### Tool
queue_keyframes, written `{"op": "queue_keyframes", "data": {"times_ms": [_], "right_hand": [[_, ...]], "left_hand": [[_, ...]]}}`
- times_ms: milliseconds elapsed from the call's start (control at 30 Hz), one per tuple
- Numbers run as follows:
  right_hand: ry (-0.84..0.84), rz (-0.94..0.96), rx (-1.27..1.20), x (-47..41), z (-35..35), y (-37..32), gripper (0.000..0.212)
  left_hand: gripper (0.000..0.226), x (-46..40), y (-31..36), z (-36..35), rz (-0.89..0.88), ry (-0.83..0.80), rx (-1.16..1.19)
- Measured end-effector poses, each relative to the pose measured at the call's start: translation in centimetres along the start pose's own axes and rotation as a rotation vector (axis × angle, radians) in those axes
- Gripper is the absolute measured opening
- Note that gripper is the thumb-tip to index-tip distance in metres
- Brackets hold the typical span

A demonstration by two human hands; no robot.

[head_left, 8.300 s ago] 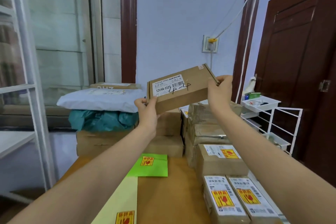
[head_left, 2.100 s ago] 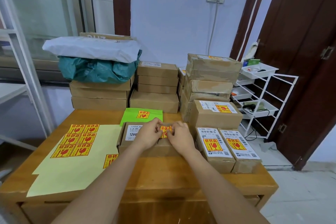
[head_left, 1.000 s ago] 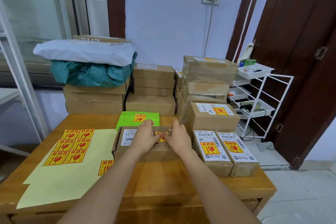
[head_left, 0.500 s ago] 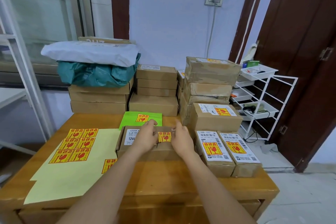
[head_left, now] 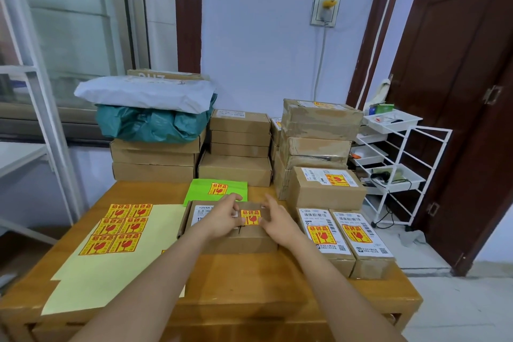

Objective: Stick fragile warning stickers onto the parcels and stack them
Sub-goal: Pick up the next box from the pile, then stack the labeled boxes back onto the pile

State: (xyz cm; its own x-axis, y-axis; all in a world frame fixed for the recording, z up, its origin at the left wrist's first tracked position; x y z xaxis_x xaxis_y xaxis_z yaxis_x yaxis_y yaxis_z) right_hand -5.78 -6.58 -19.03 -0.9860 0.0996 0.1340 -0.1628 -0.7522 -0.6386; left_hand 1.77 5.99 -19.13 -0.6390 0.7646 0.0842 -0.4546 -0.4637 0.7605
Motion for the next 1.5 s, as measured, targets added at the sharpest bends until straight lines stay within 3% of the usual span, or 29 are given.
{"op": "queue_keyframes", "data": {"times_ms": [167, 300, 433, 600, 933, 1267, 1500], "right_hand": [[-0.052, -0.044, 0.123, -0.7, 1.1, -0.4, 0.049], [-0.024, -0.041, 0.23, -2.3, 2.1, -1.2, 0.031], [0.033, 0.033, 0.181, -3.9, 3.7, -2.7, 0.038], [0.146, 0.059, 0.079, -5.9, 6.2, -3.9, 0.03], [0.305, 0.102, 0.009, -11.3, 12.7, -7.5, 0.03], [0.225, -0.004, 0.021, -16.4, 14.4, -7.3, 0.045], [0.247, -0.043, -0.108, -19.7, 14.9, -5.6, 0.056]], "left_hand": [[0.044, -0.1, -0.1, 0.9, 0.038, -0.037, 0.104], [0.029, -0.6, -0.4, 3.0, 0.039, 0.072, 0.139], [0.022, -1.5, -0.1, 5.7, 0.034, 0.186, 0.108], [0.022, -2.8, 0.8, 9.0, 0.047, 0.303, 0.046], [0.039, -7.3, 3.4, 15.9, 0.078, 0.394, -0.016], [0.064, -12.4, 3.0, 17.8, 0.183, 0.348, 0.036], [0.078, -15.4, 1.7, 19.1, 0.186, 0.379, 0.094]]}}
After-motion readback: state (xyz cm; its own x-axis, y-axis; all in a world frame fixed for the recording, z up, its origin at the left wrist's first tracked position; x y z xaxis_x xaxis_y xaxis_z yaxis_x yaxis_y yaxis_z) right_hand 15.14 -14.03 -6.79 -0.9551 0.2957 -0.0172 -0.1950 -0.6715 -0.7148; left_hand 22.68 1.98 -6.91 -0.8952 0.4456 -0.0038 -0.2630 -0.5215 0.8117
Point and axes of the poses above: each hand's wrist, its own x-axis away from the middle knuckle, its own z-axis out of the back of the hand, y = z × x, the point moved 6 cm from there along -x, towards the middle knuckle, and after that the axes turned 14 degrees about -y, right-handed, at the moved point
